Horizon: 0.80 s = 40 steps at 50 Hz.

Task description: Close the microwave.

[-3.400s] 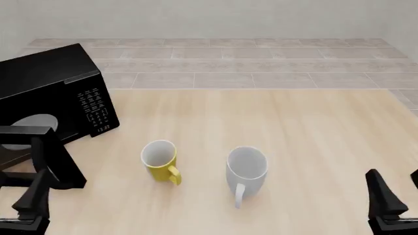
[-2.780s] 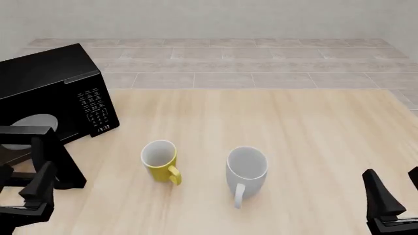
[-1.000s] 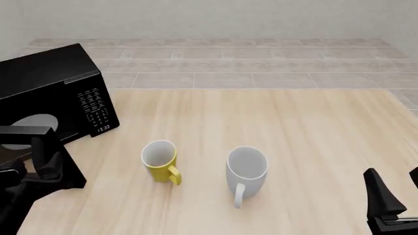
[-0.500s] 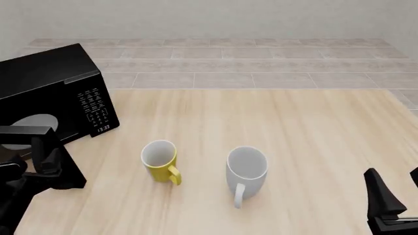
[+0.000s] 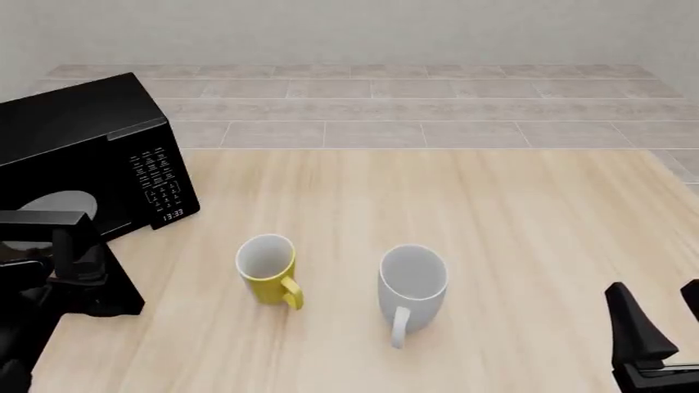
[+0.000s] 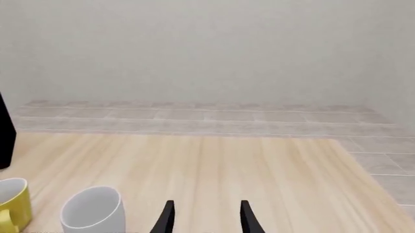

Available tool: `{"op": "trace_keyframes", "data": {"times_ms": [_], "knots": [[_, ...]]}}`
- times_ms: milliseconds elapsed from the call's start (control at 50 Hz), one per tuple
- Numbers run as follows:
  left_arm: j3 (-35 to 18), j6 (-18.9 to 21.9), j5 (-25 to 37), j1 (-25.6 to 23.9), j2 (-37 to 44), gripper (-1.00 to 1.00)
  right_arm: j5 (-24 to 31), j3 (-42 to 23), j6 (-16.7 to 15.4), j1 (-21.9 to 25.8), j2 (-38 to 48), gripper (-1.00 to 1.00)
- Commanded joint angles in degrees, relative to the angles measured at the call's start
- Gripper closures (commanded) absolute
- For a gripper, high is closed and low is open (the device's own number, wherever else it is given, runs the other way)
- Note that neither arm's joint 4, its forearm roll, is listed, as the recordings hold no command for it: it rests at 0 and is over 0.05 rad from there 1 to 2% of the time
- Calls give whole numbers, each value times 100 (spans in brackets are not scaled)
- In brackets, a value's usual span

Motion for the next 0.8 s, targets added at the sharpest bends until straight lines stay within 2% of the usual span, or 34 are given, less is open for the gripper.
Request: {"op": "trace_keyframes", "data": {"times_ms": [20,160,800], "knots": [[-170,114,-31,-43,236,-100,25,1,25,59,6,-100],[-325,61,188,-87,189,-100,24,1,14,63,-1,-100],[-811,216,186,-81,841,-100,84,0,23,180,-36,-100]]}}
